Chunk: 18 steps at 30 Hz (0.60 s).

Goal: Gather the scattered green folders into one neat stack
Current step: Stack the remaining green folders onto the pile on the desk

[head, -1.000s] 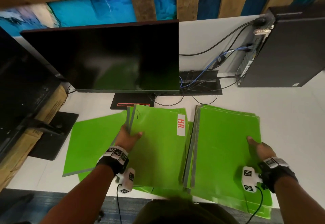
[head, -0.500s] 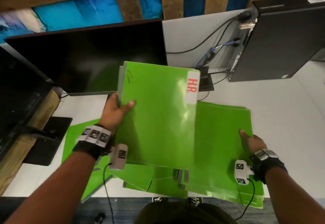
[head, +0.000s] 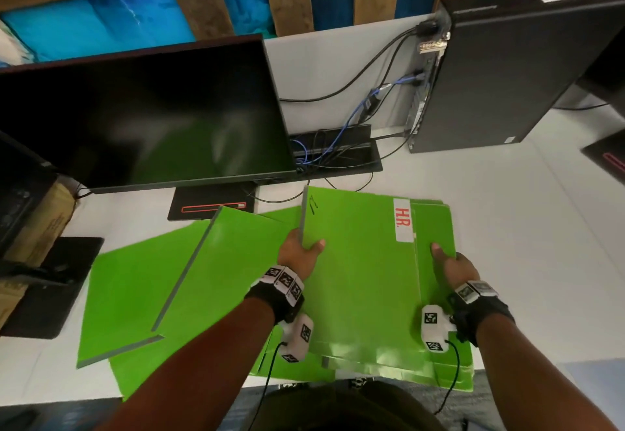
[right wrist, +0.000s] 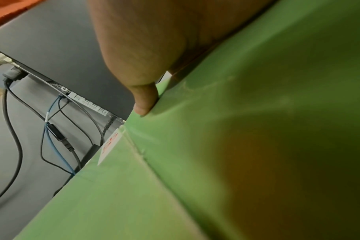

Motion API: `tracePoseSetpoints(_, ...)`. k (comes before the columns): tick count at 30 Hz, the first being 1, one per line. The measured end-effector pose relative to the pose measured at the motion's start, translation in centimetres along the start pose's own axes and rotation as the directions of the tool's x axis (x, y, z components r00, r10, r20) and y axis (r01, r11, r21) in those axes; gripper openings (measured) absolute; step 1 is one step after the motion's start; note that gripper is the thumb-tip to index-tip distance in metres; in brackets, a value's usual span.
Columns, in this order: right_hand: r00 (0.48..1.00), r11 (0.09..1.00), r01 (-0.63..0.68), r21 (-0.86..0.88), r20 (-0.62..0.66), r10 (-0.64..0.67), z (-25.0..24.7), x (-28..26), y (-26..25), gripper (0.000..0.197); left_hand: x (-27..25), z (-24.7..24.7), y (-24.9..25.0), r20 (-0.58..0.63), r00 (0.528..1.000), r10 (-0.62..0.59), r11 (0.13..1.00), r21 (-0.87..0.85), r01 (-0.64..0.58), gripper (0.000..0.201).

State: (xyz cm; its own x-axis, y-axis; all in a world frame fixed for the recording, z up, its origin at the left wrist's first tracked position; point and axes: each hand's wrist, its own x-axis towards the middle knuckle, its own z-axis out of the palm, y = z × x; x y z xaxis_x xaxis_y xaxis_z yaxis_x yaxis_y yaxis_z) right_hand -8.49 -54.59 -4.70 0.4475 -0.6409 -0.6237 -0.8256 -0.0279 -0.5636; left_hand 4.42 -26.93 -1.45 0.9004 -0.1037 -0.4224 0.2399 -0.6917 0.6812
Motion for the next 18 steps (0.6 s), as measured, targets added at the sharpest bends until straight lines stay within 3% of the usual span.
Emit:
tracePoseSetpoints(5, 1.000, 1.000, -0.006, 0.002, 0.015, 0.006, 0.0, 0.0, 0.0, 0.068, -0.6, 1.2, -0.1, 0.018, 0.997, 0.078, 0.996, 0.033, -0.079, 0.069)
tracePoseSetpoints(10, 0.996, 0.999, 0.039, 0.018, 0.081, -0.040, 0.2, 0.4, 1.0, 0.099, -1.1, 1.4, 0.1, 0.171, 0.973, 0.156, 0.981, 0.092, -0.173, 0.079)
tracePoseSetpoints(15, 0.996, 0.997, 0.071, -0.006, 0.060, -0.071, 0.5, 0.1, 1.1, 0.079, -1.8, 1.8, -0.1, 0.341, 0.928, 0.152, 0.981, 0.065, -0.184, 0.086)
tracePoseSetpoints(18, 0.998, 0.998, 0.060, -0.012, 0.030, -0.059, 0.8, 0.1, 0.8, 0.062, -1.1, -0.3, -1.2, 0.251, 0.952, 0.177, 0.982, 0.023, -0.188, 0.068)
